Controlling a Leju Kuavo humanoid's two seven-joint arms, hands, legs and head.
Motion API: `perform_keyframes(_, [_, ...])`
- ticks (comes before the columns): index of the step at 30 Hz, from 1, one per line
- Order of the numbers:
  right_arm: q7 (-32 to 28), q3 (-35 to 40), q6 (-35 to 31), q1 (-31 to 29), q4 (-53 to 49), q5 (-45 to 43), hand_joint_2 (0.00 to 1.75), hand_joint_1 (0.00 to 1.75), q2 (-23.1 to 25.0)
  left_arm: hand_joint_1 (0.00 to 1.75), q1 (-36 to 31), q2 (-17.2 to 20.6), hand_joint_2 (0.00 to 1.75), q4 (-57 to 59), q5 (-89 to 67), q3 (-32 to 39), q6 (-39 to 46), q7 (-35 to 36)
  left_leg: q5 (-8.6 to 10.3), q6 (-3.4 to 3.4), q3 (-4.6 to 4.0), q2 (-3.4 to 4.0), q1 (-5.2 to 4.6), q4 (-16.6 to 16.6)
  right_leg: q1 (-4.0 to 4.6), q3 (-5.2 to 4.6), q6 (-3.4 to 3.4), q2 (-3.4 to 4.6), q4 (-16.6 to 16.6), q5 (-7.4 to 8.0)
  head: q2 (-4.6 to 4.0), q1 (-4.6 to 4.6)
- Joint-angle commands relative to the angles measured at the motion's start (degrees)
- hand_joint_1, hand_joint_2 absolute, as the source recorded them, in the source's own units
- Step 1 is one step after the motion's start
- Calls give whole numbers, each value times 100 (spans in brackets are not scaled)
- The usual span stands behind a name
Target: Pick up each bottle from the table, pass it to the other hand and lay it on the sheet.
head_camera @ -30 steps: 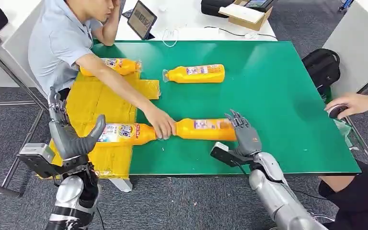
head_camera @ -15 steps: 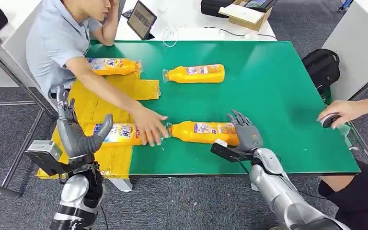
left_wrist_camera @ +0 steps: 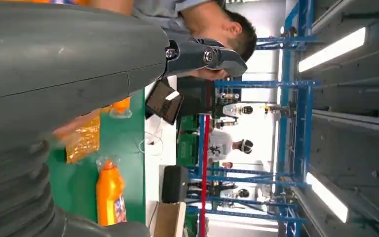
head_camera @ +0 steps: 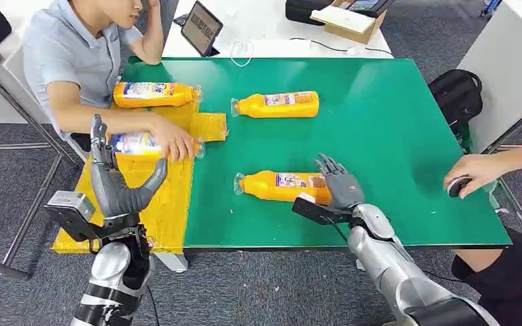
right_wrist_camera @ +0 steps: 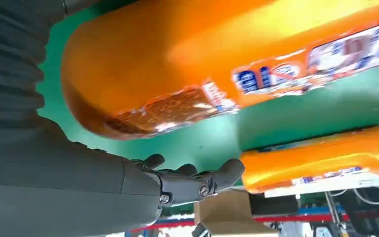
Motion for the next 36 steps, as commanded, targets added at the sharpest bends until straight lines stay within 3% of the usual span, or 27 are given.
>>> perform_keyframes(1, [167,328,376,-408,753,122,175,0,232,0,-187,126,175,436,41,-132,-67,72,-13,-9,29,12,4,-1,5,23,-14,12,2,-10,0,-2])
perform_keyframes(5, [316,450,549,-436,817,239,175,7,191,0,-170,134,175,402,15,-139,-78,89,-11,-8,26,7,5,0,6,24,-12,7,-1,-9,0,-2])
perform_keyframes(6, [370,502,673,-437,848,274,175,115,171,0,-149,139,175,381,-1,-135,-74,95,-7,-6,18,5,3,-2,4,16,-9,6,-2,-5,0,0])
perform_keyframes(7, [405,503,733,-428,869,268,175,150,159,0,-137,145,175,370,-5,-128,-71,96,-13,-9,31,8,5,-1,6,28,-14,9,0,-10,0,-2])
perform_keyframes(10, [519,547,851,-386,891,305,175,157,110,0,-67,173,175,302,-40,-105,-57,113,-10,-8,27,4,6,-1,7,26,-12,4,-3,-8,0,0])
perform_keyframes(16, [746,597,1077,-376,931,342,175,150,50,0,2,183,175,258,-99,-81,-52,157,-5,-6,32,-3,5,-5,6,31,-9,-4,-7,-5,0,-2])
perform_keyframes(23, [725,734,1479,-436,962,384,175,175,8,0,-94,169,175,381,-122,-118,-145,229,-5,-7,42,-7,6,-5,6,41,-10,-7,-8,-7,0,0])
perform_keyframes(29, [584,709,1452,-396,880,281,175,175,61,0,-82,185,175,370,-98,-120,-222,268,-4,-6,44,-6,7,-5,7,42,-10,-8,-8,-5,0,0])
perform_keyframes(36, [-424,-28,783,262,-7,-844,175,175,424,0,301,51,175,113,208,44,-303,248,-7,-8,55,-1,10,-9,10,53,-11,-2,-14,-6,0,0])
